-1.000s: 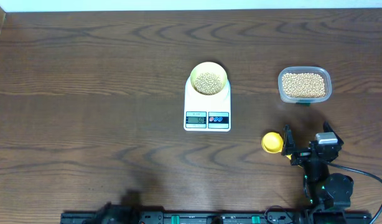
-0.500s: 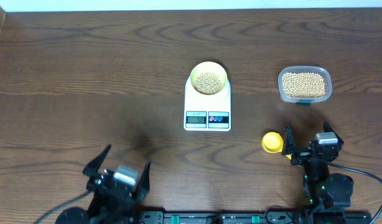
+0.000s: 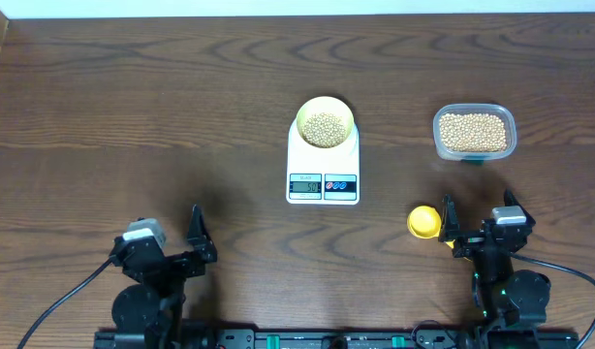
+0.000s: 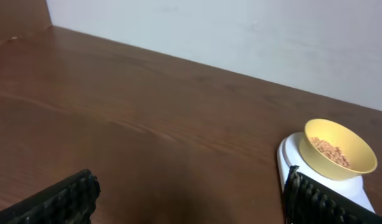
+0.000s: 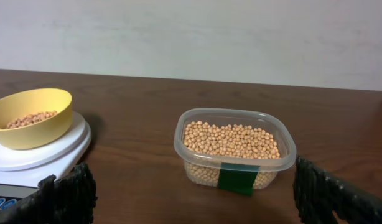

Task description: Scoop item into bowl and weigh 50g on scale

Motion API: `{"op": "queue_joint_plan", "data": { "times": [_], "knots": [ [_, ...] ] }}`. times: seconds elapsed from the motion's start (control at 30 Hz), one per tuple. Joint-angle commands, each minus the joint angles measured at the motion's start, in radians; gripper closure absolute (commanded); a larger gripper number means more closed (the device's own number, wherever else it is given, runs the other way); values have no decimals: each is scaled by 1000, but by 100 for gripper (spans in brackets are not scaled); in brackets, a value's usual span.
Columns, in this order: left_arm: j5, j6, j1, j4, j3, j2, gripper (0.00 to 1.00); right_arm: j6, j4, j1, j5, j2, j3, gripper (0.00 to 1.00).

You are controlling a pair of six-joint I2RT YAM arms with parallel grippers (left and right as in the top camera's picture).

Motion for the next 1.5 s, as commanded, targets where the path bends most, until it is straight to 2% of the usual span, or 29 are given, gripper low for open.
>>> {"op": "queue_joint_plan", "data": {
  "times": [0.0, 0.23, 0.83, 1.17, 1.47],
  "knots": [
    [-24, -20, 3, 13, -26, -4, 3, -8, -5, 7, 6, -6, -2, 1],
    [-42, -21, 3, 167, -159, -4, 4, -8, -5, 7, 6, -6, -2, 1],
    [-43, -21, 3, 411, -308, -5, 4, -8, -5, 7, 6, -6, -2, 1],
    [-43, -21, 3, 521, -377, -5, 3, -8, -5, 7, 6, -6, -2, 1],
    [-88, -19, 2, 511, -375, -5, 3, -8, -5, 7, 6, -6, -2, 1]
  ]
}}
